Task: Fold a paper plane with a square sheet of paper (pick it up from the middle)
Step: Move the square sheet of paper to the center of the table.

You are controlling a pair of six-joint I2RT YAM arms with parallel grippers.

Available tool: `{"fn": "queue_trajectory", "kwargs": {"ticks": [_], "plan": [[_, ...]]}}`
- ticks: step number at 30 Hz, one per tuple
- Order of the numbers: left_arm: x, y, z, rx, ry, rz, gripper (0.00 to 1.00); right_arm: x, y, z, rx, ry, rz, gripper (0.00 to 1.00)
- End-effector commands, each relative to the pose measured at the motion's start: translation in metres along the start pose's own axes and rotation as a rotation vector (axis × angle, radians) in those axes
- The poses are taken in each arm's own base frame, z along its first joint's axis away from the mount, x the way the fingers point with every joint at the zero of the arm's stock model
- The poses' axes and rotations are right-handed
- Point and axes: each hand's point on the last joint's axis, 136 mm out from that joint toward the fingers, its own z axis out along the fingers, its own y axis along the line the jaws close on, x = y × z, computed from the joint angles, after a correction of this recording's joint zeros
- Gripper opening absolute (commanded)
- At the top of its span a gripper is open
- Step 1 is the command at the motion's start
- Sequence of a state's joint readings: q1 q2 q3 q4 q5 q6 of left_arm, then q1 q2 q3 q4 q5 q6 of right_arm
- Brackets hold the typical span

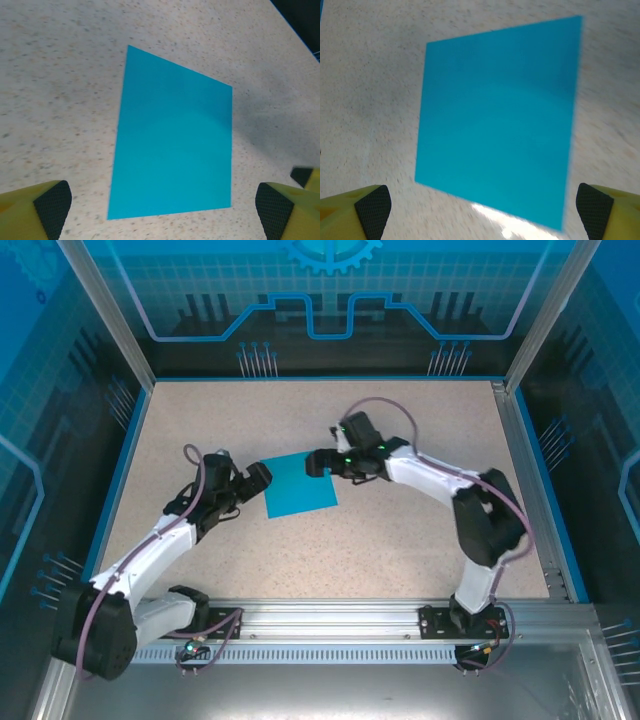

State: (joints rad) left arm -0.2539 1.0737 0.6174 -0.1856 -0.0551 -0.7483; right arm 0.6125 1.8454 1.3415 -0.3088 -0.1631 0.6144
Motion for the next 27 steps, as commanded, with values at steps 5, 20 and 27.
{"fn": "queue_trajectory", "kwargs": {"ticks": [5, 20, 27], "plan": [[-0.014, 0.018, -0.011, -0.021, -0.097, 0.043, 0.99, 0.007, 0.006, 0.059, 0.079, 0.137, 0.040, 0.99], [-0.007, -0.017, 0.012, 0.129, 0.013, 0.048, 0.99, 0.062, -0.065, 0.060, 0.252, 0.250, 0.113, 0.99], [0.009, -0.029, 0.016, 0.200, 0.105, 0.050, 0.99, 0.097, -0.105, 0.018, 0.355, 0.254, 0.102, 0.99]]}}
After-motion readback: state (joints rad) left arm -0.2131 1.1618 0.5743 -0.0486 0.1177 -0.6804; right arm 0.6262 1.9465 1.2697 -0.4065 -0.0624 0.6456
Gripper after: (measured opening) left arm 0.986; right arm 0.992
